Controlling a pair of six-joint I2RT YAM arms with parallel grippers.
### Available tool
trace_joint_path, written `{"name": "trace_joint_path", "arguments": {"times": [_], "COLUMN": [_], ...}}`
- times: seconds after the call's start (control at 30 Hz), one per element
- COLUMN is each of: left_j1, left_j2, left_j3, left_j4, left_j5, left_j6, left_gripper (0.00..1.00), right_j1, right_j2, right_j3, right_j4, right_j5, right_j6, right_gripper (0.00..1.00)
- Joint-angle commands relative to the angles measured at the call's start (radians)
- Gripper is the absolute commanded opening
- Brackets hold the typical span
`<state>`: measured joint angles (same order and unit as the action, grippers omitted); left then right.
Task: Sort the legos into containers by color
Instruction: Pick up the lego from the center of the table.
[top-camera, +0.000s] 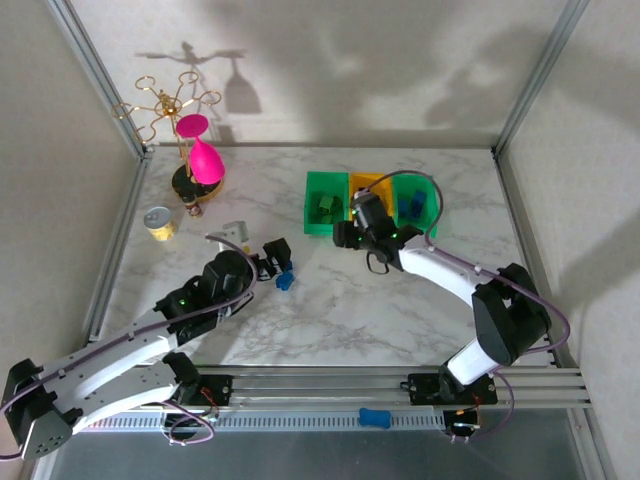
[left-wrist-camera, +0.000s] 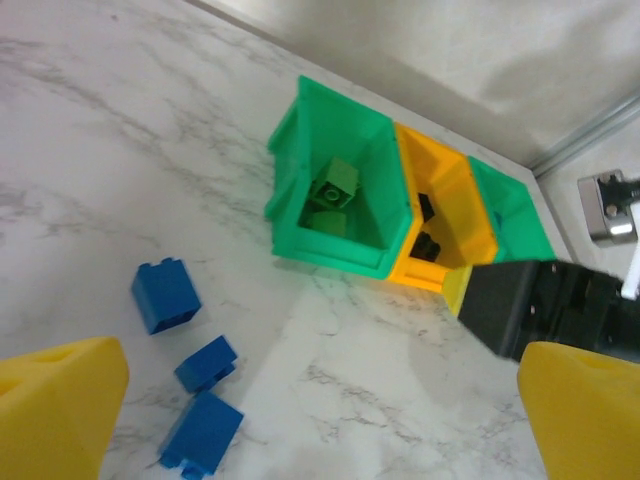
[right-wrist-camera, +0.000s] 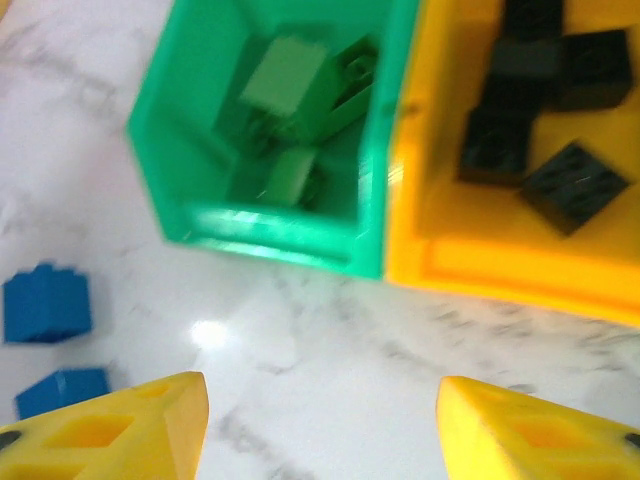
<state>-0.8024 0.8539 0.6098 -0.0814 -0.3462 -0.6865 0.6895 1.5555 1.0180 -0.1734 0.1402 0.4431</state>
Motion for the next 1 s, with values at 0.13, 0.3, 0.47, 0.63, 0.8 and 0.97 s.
{"name": "trace_joint_path", "arguments": {"times": [0.13,0.3,0.47,0.63,0.8,0.97], "left_j1": [0.005,0.009,0.011,0.012,0.012,0.012], "left_j2": [-0.127,-0.197,-0.234,-0.234,-0.228,-0.225], "left_j3": [-0.059,-0.079,-0.082,-0.080,-0.082,-0.086], "left_j4": [-0.131,-0.177,-0.214,-0.217,-0.218,-0.213], "left_j5": [-0.109,-0.147,-0.166,-0.165,-0.171,-0.168], "left_j6": [-0.092,-0.124,-0.133,-0.130,-0.129,-0.127], "left_gripper": [1.00,1.00,1.00,0.99,1.00,1.00], "right_j1": [0.162,0.244,0.302,0.336,0.361,0.365], "right_j2": [0.067,0.144,0.228,0.307,0.378,0.409], "right_j3": [-0.012,0.042,0.095,0.153,0.218,0.223], "right_j4": [0.092,0.103,0.100,0.089,0.050,0.054], "right_j5": [-0.029,-0.041,-0.034,-0.017,0.039,0.051], "right_j6": [0.052,0.073,0.135,0.190,0.239,0.256], "right_gripper": [0.64,0.66,0.70,0.73,0.77,0.77]}}
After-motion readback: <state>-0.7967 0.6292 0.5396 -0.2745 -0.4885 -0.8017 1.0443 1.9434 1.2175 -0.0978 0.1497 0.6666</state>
